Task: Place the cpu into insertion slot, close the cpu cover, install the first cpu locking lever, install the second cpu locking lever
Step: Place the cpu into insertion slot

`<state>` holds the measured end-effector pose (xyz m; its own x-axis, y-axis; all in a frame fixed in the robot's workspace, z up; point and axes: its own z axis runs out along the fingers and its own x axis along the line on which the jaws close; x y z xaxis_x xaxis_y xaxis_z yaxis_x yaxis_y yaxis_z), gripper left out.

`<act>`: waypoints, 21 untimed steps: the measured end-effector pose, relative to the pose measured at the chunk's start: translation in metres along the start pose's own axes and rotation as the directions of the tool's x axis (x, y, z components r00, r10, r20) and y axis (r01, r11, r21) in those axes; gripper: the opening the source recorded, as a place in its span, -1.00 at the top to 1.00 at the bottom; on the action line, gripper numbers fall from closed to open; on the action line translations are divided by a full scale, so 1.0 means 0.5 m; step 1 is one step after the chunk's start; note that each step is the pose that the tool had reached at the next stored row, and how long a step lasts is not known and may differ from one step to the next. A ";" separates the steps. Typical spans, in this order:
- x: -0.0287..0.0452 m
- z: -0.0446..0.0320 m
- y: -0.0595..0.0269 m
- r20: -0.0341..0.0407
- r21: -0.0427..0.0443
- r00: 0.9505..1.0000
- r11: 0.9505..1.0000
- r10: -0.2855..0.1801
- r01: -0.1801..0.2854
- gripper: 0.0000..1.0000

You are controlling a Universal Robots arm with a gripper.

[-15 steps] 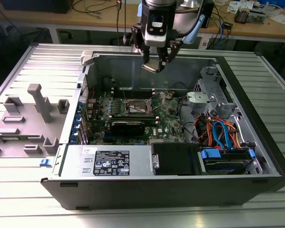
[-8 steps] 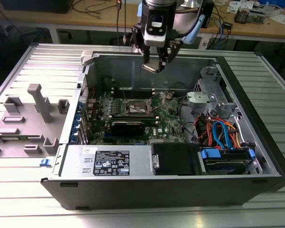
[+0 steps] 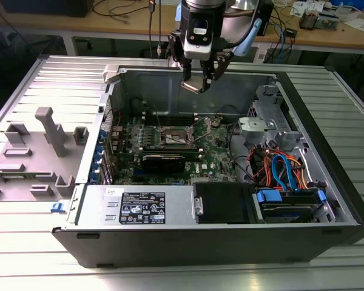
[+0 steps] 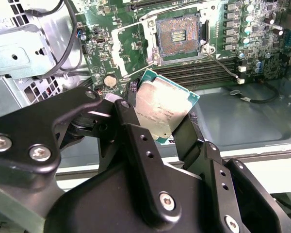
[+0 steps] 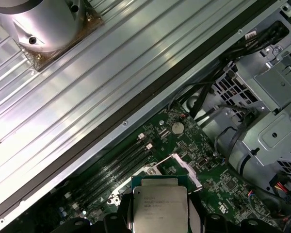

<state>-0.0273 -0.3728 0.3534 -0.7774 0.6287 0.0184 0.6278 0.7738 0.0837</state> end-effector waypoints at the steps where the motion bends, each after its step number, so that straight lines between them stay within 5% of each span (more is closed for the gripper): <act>1: 0.000 0.000 0.000 0.000 0.000 1.000 1.000 0.002 -0.002 -0.09; 21: 0.000 0.000 0.000 0.002 -0.001 1.000 1.000 0.028 -0.028 -0.09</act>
<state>-0.0273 -0.3729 0.3534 -0.7598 0.6500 0.0183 0.6489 0.7562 0.0837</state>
